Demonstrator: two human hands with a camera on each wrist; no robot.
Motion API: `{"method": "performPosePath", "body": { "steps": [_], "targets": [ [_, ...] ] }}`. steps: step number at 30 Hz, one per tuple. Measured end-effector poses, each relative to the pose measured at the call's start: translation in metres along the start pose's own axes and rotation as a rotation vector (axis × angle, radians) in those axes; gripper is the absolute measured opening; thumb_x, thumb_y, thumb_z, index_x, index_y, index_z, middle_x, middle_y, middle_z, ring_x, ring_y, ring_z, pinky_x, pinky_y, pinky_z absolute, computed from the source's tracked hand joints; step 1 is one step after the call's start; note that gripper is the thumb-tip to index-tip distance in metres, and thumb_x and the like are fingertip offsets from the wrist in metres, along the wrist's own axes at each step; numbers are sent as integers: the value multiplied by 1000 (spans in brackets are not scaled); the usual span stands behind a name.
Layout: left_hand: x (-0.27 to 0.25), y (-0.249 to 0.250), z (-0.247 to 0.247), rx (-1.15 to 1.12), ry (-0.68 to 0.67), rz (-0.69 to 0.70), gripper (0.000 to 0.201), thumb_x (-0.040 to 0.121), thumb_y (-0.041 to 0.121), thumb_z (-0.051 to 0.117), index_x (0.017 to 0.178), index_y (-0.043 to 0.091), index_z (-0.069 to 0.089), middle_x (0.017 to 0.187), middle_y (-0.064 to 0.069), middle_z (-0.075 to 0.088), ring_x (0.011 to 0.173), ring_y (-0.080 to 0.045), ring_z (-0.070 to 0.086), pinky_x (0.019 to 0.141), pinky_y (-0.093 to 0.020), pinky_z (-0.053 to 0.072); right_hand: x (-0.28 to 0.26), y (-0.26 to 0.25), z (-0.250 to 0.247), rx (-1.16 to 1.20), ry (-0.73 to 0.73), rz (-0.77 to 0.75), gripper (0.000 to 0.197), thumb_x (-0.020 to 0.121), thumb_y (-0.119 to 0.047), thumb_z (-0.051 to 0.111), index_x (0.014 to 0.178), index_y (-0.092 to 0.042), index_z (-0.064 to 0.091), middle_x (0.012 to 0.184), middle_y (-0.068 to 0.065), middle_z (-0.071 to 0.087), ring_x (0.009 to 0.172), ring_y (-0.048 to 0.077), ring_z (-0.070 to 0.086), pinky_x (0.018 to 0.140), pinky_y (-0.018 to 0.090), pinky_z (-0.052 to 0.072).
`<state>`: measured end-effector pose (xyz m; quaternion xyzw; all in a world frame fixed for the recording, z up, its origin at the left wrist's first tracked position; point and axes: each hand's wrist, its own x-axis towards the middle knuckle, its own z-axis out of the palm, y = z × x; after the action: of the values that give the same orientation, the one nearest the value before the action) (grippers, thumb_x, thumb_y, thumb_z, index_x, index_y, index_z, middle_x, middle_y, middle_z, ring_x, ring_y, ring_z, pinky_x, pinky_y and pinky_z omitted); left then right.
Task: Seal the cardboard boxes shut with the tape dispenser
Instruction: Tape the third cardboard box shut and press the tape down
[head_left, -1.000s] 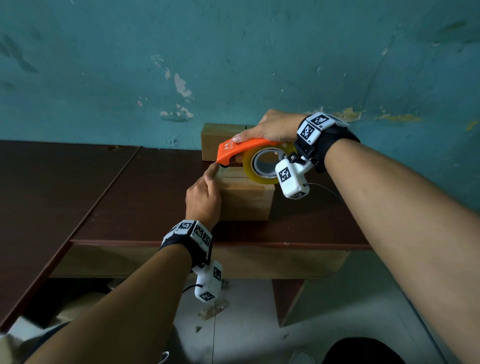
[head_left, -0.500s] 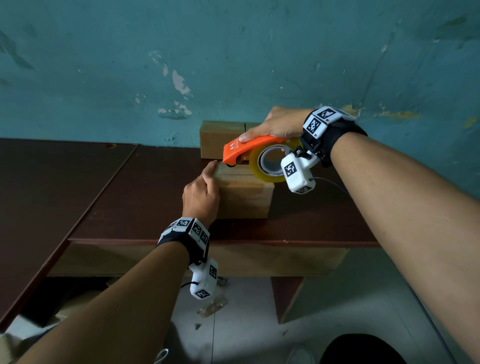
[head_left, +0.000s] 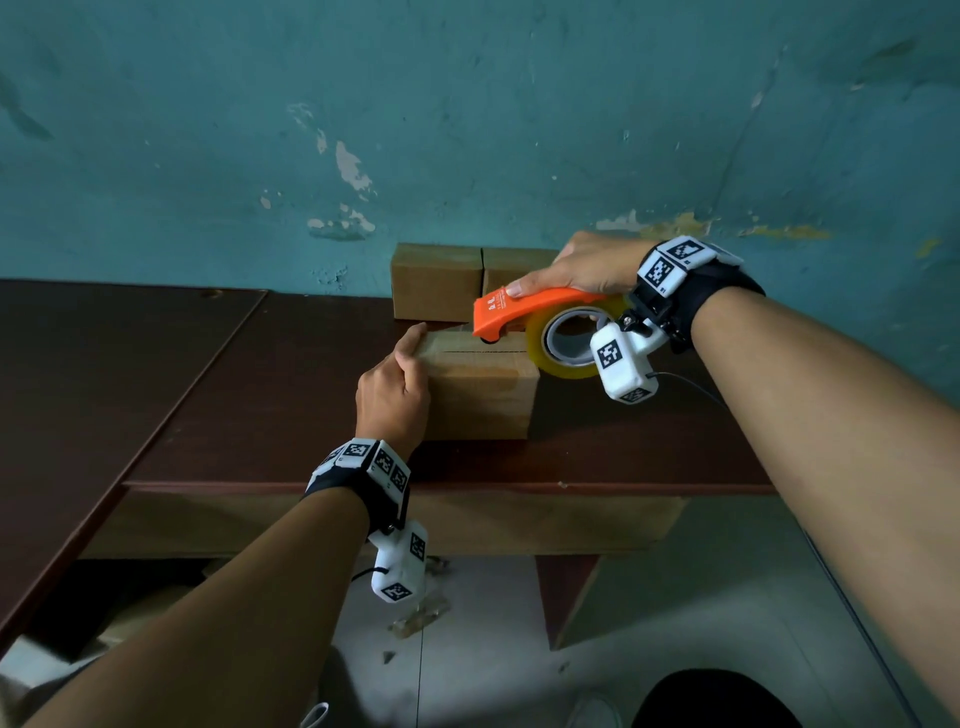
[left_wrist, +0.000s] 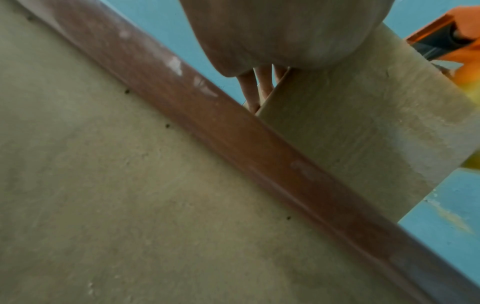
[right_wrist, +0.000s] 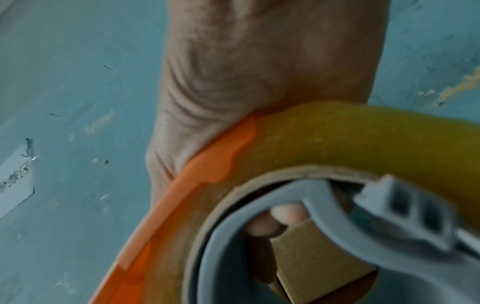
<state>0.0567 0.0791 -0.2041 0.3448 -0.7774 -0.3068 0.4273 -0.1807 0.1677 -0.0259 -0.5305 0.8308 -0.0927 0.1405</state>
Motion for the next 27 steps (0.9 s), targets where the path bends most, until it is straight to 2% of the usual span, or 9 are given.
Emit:
{"method": "performPosePath", "body": {
  "steps": [5, 8, 11, 13, 15, 17, 20, 23, 27],
  "targets": [
    [0, 0, 1, 7, 11, 7, 63, 105, 33, 17, 150, 27, 60, 127, -15, 73, 112, -31, 68, 96, -34, 49, -3, 13, 8, 96, 4, -13, 64, 78, -81, 69, 66, -18, 66, 58, -4, 57, 55, 13, 54, 62, 26, 41],
    [0, 0, -1, 13, 4, 5, 63, 104, 35, 16, 150, 28, 59, 123, -15, 74, 106, -29, 68, 94, -37, 52, -3, 14, 8, 115, 4, -30, 65, 78, -81, 70, 68, -17, 68, 59, -3, 59, 55, 13, 56, 63, 26, 43],
    [-1, 1, -1, 3, 6, -3, 62, 105, 36, 17, 149, 30, 60, 127, -14, 73, 109, -28, 68, 98, -38, 52, -4, 19, 8, 128, 2, -40, 65, 78, -79, 71, 67, -16, 67, 62, 0, 60, 57, 15, 57, 64, 27, 43],
    [-1, 1, -1, -3, 5, -7, 61, 105, 36, 18, 149, 31, 60, 129, -13, 73, 111, -28, 67, 98, -36, 51, -5, 24, 8, 130, 3, -34, 72, 74, -83, 70, 73, -11, 71, 66, 3, 61, 61, 17, 58, 66, 28, 44],
    [0, 1, -1, 3, 4, -10, 61, 105, 35, 19, 149, 31, 60, 128, -14, 73, 111, -28, 67, 95, -32, 49, -7, 30, 8, 131, -1, -37, 88, 68, -86, 68, 87, -1, 77, 73, 7, 63, 68, 21, 60, 70, 30, 45],
    [0, 1, 0, 10, 2, -6, 61, 105, 33, 18, 149, 30, 60, 127, -15, 73, 107, -28, 67, 93, -32, 48, -10, 38, 5, 152, 4, -24, 89, 68, -85, 70, 91, 0, 77, 75, 9, 64, 69, 22, 61, 71, 31, 46],
    [-1, 1, -1, 15, 5, -1, 61, 105, 31, 18, 149, 28, 60, 123, -16, 74, 98, -19, 62, 89, -31, 47, -16, 47, 1, 167, 24, 6, 81, 71, -83, 73, 84, -3, 76, 72, 8, 66, 66, 21, 61, 69, 31, 46],
    [-1, 1, -1, 12, 4, -11, 60, 105, 32, 19, 149, 29, 60, 124, -16, 73, 100, -22, 63, 90, -33, 48, -20, 55, 1, 161, 35, 24, 85, 64, -90, 70, 78, -7, 77, 63, 2, 65, 60, 18, 60, 68, 31, 44],
    [0, 1, 1, 3, 4, -29, 62, 104, 34, 17, 149, 29, 60, 118, -13, 74, 94, -16, 60, 87, -28, 44, -28, 60, 1, 155, 50, 32, 64, 79, -78, 70, 61, -16, 66, 52, -4, 57, 48, 11, 53, 59, 25, 39]
  ]
}}
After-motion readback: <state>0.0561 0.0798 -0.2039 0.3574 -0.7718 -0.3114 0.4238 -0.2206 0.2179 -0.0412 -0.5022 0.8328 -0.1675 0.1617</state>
